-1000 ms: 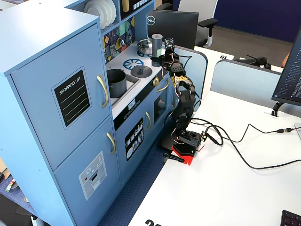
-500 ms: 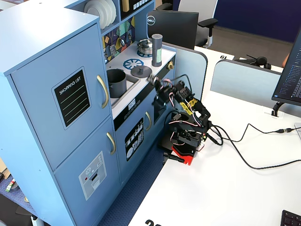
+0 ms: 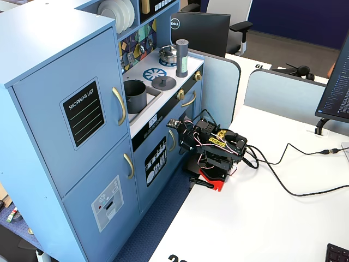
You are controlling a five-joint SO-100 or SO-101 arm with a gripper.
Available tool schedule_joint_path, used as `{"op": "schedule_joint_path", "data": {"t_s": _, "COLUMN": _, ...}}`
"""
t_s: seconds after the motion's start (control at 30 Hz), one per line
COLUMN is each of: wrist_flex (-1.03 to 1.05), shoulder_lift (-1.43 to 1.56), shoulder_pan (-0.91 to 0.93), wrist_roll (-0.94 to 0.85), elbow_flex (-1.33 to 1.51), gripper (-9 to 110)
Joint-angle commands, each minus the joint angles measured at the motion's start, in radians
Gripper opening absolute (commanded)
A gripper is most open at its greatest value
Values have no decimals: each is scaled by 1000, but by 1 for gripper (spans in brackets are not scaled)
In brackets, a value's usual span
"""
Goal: Put salt in the gray recipient
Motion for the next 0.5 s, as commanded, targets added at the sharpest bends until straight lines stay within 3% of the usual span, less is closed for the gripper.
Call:
{"op": "schedule_joint_path", "data": {"t_s": 0.0, "wrist_flex": 51, "shoulder_lift": 20, "shoulder_pan": -26, "wrist_roll": 66, "elbow_flex": 8, "gripper": 0}}
{"op": "schedule_joint_path", "data": {"t_s": 0.47, "wrist_flex": 48, "shoulder_lift": 20, "shoulder_pan": -18, "wrist_roll": 75, "elbow_flex": 9, "gripper": 0}}
